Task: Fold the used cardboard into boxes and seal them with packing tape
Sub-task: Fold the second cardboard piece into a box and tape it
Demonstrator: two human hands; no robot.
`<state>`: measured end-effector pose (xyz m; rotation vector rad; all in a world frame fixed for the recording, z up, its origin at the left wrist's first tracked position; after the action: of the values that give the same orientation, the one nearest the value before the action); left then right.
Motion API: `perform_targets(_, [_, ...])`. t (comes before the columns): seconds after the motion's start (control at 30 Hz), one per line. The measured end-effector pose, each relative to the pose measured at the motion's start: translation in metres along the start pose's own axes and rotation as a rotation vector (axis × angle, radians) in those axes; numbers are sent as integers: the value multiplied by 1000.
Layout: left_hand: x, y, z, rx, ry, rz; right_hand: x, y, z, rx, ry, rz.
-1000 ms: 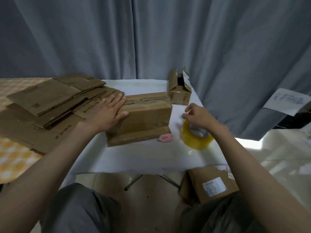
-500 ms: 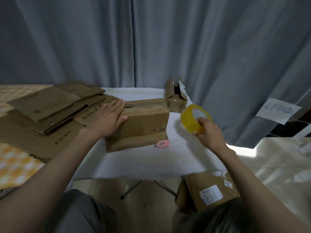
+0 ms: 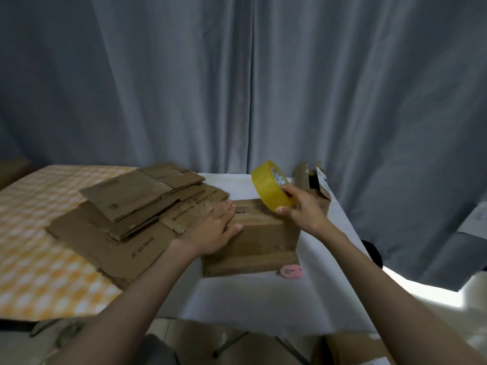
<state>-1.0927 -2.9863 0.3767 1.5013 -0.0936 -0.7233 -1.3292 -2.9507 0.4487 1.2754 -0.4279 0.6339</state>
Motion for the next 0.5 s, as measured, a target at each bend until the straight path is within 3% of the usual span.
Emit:
perform_targets(0.1, [-4, 16, -1, -40, -29, -159, -4, -8, 5, 40, -13, -16])
perform_targets(0.3, [-30, 50, -4, -499, -125, -362, -11, -8, 9, 58, -19, -17])
perform_targets(0.5, [-59, 61, 9, -534, -232, -351, -13, -14, 10, 62, 0, -78])
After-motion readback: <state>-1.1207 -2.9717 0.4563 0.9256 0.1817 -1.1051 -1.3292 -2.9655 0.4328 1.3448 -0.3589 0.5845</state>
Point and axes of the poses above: each hand's wrist, its own z-axis towards the middle knuckle, its own y-axis out of the back of the hand, x = y × z, the point moved 3 cm from there along z, towards the middle knuckle, and after that the axes turned 4 degrees about -z, right-handed, at the moved point
